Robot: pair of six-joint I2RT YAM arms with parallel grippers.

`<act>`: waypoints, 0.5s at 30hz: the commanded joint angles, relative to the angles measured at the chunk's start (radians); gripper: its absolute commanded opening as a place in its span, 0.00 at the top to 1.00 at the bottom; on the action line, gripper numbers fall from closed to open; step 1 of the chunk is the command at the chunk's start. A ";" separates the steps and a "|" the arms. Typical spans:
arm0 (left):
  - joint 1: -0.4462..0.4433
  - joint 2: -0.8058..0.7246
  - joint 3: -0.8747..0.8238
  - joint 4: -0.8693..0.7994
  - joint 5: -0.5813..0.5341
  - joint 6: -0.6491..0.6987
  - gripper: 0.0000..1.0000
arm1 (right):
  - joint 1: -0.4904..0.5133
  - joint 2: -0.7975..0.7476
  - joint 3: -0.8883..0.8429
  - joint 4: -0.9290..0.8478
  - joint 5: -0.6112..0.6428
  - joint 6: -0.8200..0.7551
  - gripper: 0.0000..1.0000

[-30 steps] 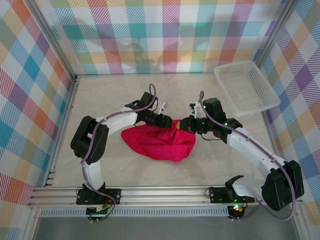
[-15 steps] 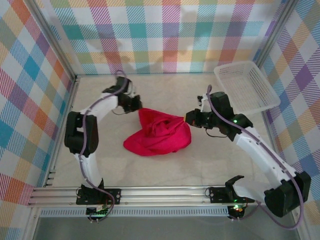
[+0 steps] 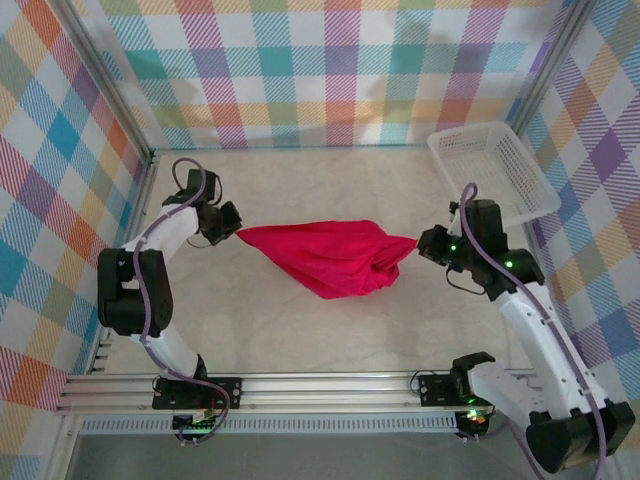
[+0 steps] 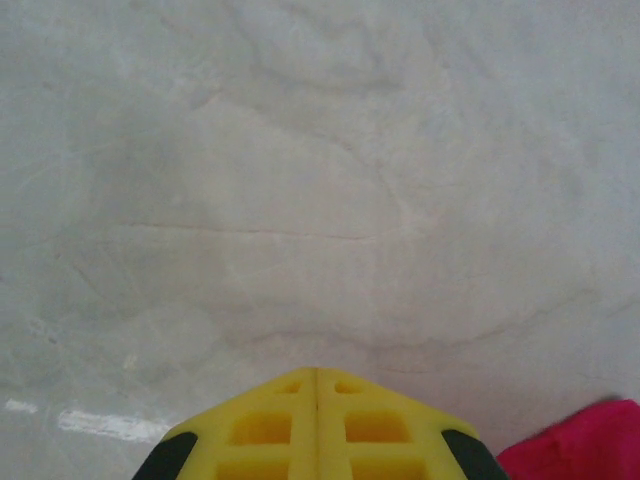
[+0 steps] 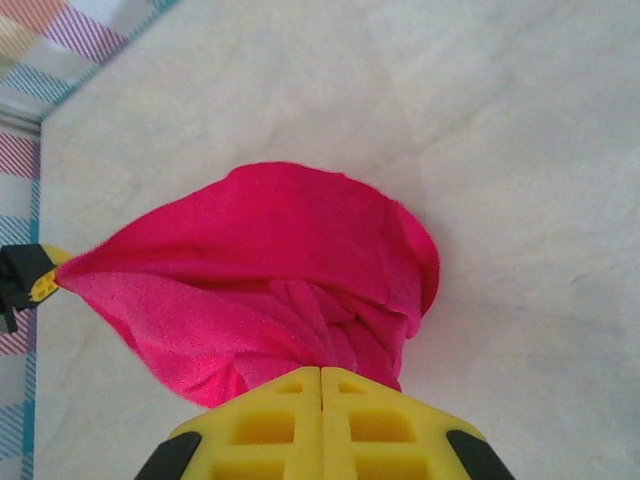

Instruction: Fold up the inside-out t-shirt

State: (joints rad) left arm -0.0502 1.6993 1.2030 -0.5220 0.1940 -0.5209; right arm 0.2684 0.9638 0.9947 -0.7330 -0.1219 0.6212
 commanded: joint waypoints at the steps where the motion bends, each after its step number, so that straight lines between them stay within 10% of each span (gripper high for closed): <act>1: -0.047 -0.091 0.001 -0.018 -0.107 0.011 0.67 | -0.005 0.049 0.006 0.079 -0.131 0.030 1.00; 5: -0.218 -0.223 0.003 -0.065 -0.214 0.036 0.45 | -0.002 0.109 0.041 0.129 -0.226 0.065 1.00; 15: -0.678 -0.156 -0.005 0.198 0.053 -0.103 0.37 | 0.001 0.169 0.088 0.145 -0.239 0.078 1.00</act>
State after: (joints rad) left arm -0.6594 1.4719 1.1923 -0.3866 0.1783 -0.5915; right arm 0.2676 1.1229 1.0424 -0.6163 -0.3298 0.6849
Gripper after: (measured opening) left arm 0.622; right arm 0.047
